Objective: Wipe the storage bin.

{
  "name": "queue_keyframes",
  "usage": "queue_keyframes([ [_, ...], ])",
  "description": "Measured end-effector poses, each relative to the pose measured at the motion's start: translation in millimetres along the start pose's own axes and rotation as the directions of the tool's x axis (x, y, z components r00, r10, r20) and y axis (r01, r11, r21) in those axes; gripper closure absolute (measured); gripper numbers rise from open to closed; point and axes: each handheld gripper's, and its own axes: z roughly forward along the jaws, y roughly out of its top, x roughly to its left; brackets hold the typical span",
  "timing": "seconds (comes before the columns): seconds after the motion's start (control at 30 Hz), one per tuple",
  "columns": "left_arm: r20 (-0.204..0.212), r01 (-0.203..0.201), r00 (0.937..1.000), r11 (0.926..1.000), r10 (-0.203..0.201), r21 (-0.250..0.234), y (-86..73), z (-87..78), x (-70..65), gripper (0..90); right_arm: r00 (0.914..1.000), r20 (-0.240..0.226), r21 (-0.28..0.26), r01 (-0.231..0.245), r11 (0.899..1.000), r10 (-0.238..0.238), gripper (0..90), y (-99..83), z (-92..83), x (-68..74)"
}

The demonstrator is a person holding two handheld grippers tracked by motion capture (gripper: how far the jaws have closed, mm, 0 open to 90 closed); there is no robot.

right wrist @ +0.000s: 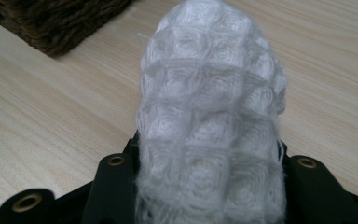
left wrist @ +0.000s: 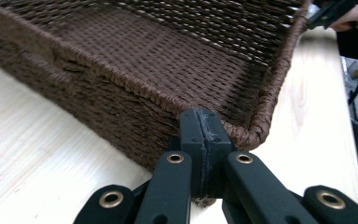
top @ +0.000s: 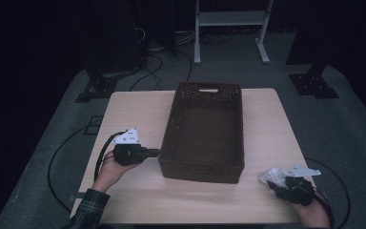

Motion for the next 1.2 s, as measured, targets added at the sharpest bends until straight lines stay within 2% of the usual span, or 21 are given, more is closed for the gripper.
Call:
queue_keyframes([
  [0.27, 0.046, -0.031, 0.9984, 0.9995, 0.031, 0.008, 6.4, 12.5, -12.9, 89.8, 1.0000, 0.001, 0.000, 0.002, 1.000, -0.002, 53.8, 0.1, 0.1, 0.3],
  [0.67, 0.110, -0.062, 0.9921, 0.9981, 0.061, 0.004, 17.8, 36.7, -34.3, 89.8, 1.0000, 0.003, 0.001, 0.004, 1.000, -0.004, 53.8, 0.1, 0.2, 0.5],
  [0.77, 0.111, -0.077, 0.9909, 0.9970, 0.076, 0.009, 20.5, 41.3, -38.1, 89.8, 1.0000, 0.003, 0.001, 0.004, 1.000, -0.004, 53.8, 0.1, 0.2, 0.6],
  [0.93, 0.104, -0.076, 0.9918, 0.9971, 0.075, 0.007, 21.3, 42.7, -40.7, 89.4, 1.0000, 0.003, 0.002, 0.004, 1.000, -0.004, 53.8, -0.1, 0.0, 0.8],
  [1.03, 0.078, -0.069, 0.9946, 0.9976, 0.068, 0.007, 17.6, 42.5, -40.9, 83.3, 1.0000, 0.003, 0.002, 0.004, 1.000, -0.004, 53.8, -0.1, 0.0, 0.8],
  [1.2, 0.033, -0.060, 0.9977, 0.9980, 0.059, 0.018, 10.4, 41.6, -43.9, 68.3, 1.0000, 0.003, 0.003, 0.005, 1.000, -0.005, 53.8, -0.3, -0.2, 1.2],
])
